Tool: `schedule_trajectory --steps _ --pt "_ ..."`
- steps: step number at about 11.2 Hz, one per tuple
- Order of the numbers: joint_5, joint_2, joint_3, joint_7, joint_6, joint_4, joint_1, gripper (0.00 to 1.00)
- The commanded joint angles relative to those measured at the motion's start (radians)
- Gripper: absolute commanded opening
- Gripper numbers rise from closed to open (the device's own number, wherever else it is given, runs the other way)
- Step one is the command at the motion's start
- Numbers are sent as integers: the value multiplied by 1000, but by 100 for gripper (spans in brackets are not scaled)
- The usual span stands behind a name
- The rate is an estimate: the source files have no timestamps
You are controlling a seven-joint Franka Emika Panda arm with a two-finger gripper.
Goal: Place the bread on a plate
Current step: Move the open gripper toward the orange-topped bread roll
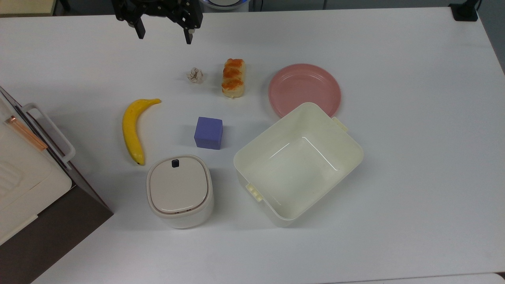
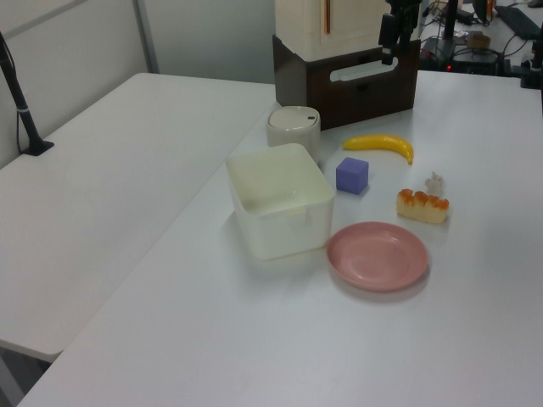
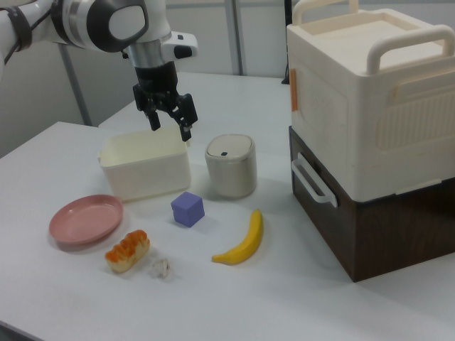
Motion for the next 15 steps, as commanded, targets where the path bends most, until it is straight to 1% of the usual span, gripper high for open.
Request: schedule_trajectory --steps 1,2,3,4,6,10,11,14,15 --pt "51 -4 -3 -41 -20 -1 4 100" --pt "85 -8 -7 -49 -19 -2 6 100" --pt "91 -13 -10 -68 -21 -2 3 100" --pt "87 -14 -10 -69 -24 -4 3 100" --pt "84 -39 -9 -69 -21 -39 4 100" --pt "79 -53 -7 -69 -18 -57 9 100" --pt "73 -73 -7 -69 -13 -79 9 100" --pt "62 -149 -6 -69 82 -206 15 100" --pt "56 -175 -7 -69 112 -256 39 100"
